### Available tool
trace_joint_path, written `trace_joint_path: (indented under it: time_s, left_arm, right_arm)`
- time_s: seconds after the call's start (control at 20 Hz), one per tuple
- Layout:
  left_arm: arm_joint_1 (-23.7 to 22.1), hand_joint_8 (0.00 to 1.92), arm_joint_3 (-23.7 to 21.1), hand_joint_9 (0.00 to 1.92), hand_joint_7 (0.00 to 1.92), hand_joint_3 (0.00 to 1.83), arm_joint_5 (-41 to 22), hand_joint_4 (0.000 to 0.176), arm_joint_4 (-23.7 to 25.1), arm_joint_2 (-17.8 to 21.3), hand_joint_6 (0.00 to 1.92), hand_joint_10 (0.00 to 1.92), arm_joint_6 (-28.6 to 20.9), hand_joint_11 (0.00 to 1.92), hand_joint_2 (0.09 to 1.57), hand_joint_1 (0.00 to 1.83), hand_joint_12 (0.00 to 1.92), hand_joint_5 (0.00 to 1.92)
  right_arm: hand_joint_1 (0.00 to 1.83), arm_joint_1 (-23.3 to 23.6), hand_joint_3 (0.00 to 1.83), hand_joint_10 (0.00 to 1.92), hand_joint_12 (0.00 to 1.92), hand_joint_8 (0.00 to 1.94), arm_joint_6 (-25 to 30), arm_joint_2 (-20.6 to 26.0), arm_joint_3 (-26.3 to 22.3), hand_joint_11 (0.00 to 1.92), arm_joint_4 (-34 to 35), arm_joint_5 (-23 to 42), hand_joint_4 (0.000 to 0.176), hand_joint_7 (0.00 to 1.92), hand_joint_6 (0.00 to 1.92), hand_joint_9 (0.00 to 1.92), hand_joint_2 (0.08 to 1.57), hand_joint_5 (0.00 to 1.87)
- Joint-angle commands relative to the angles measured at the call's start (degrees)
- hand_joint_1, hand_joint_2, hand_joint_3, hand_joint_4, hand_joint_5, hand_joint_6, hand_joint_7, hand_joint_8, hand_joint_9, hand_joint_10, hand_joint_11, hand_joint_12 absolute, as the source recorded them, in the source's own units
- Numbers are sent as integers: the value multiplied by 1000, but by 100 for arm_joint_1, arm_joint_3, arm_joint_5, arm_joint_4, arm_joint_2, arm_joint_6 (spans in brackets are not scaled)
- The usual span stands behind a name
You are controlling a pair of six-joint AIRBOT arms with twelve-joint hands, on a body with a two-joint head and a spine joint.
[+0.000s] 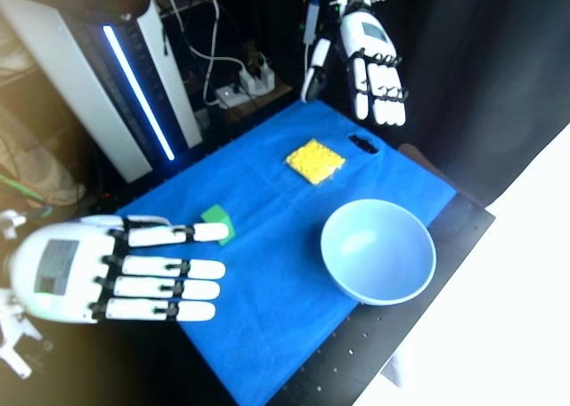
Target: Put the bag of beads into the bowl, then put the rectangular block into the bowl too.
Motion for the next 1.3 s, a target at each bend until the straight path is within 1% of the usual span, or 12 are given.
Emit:
trace_joint_path:
  time_s: [0.0,0.15,0.3,0.45,0.5,0.6,0.65,0.7,0.85,1.05,1.1,1.25]
  left_arm:
    - [-88,0,34,37,83,12,-619,127,-97,-12,2,1,-13,0,881,746,223,78]
    - [-153,0,40,12,42,4,-588,84,-10,-24,1,0,-10,0,888,658,133,84]
    - [-591,2,101,36,79,2,-12,52,490,-119,2,4,-11,0,886,716,206,119]
    - [-1209,3,204,97,135,0,904,73,1234,-321,3,11,-16,0,844,798,123,175]
    - [-1412,1,232,175,174,9,1213,80,1523,-415,2,6,-36,0,817,751,456,181]
    - [-1662,4,273,259,222,1,1679,74,1973,-588,1,13,-62,0,811,762,824,200]
    - [-1702,6,281,278,234,0,1779,106,2065,-621,0,17,-67,0,790,807,855,187]
    - [-1767,4,302,278,245,0,1999,123,2243,-679,1,10,-67,0,771,851,748,171]
    - [-1825,8,516,327,384,0,2614,104,2436,-938,3,8,-65,0,775,854,753,225]
    - [-1866,6,684,355,447,3,3012,87,2596,-1154,6,7,-63,0,798,830,684,288]
    - [-1895,13,727,438,515,3,3083,62,2639,-1208,9,23,-62,0,812,847,766,336]
    - [-1920,10,836,615,677,1,3205,77,2656,-1332,1,28,-60,0,832,888,930,364]
  right_arm:
    - [796,93,8,0,6,1,9,0,22,0,209,629,154,44,16,0,1113,158]
    - [783,93,0,0,28,2,9,-16,22,62,203,629,156,31,30,0,1102,234]
    - [801,92,2,0,30,2,9,-24,25,48,199,628,113,29,7,0,1119,261]
    - [753,91,0,0,0,7,9,-23,31,0,189,628,130,41,1,0,1112,248]
    - [751,91,0,0,20,6,9,-23,33,45,180,628,118,43,0,0,1112,241]
    - [737,91,0,0,37,4,9,-23,35,80,158,628,133,43,0,0,1105,237]
    - [747,91,0,0,31,3,9,-23,35,65,154,628,121,43,0,0,1112,227]
    - [760,91,2,0,19,1,9,-23,36,35,147,628,133,38,0,0,1118,225]
    - [804,91,7,0,0,0,9,-24,34,0,146,628,112,21,2,0,1136,229]
    - [747,91,4,0,9,3,9,-24,34,20,144,628,142,18,1,0,1137,230]
    - [725,91,7,0,8,6,9,-24,34,18,145,628,135,29,2,0,1145,234]
    - [687,91,18,0,1,3,9,-24,36,2,142,628,124,21,1,0,1186,230]
